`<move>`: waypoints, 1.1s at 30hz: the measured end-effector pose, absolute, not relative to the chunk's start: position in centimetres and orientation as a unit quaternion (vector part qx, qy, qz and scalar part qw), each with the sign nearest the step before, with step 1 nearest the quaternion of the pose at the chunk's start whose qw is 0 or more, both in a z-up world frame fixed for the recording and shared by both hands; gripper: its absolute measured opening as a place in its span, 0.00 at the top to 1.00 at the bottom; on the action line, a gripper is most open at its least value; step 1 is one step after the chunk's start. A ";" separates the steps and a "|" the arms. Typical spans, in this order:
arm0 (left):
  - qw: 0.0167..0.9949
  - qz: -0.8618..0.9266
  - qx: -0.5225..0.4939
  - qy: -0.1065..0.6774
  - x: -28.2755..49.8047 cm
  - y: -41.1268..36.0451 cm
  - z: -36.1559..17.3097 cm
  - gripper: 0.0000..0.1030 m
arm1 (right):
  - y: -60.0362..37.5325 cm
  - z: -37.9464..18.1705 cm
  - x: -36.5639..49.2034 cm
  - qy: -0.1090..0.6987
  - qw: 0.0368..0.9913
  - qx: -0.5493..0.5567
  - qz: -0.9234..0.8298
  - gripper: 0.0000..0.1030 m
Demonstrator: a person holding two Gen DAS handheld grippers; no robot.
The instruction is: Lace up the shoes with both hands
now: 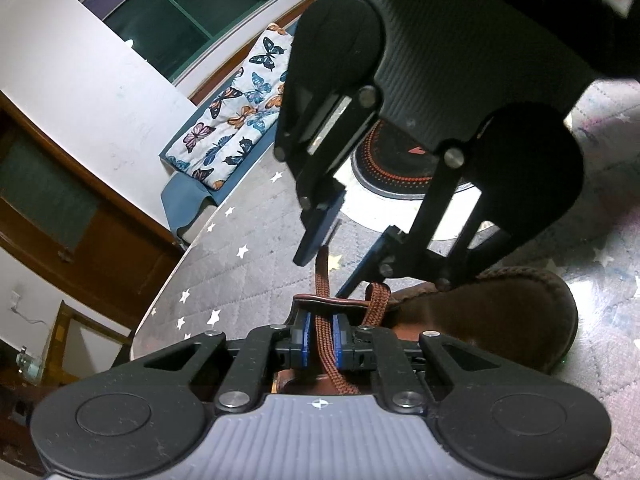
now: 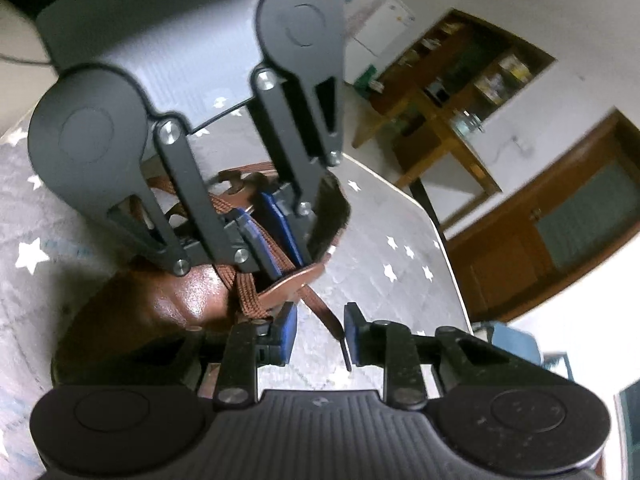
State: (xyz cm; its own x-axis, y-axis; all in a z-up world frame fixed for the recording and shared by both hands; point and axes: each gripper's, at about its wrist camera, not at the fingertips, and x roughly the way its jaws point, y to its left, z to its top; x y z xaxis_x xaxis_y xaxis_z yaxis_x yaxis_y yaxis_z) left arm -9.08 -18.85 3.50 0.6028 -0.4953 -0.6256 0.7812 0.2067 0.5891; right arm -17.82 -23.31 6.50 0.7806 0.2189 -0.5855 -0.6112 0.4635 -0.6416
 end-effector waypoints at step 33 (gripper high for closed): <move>0.865 -0.352 0.243 0.261 -12.9 -10.7 6.6 0.47 | -24.2 8.4 -19.3 0.250 0.933 -0.237 0.107 0.99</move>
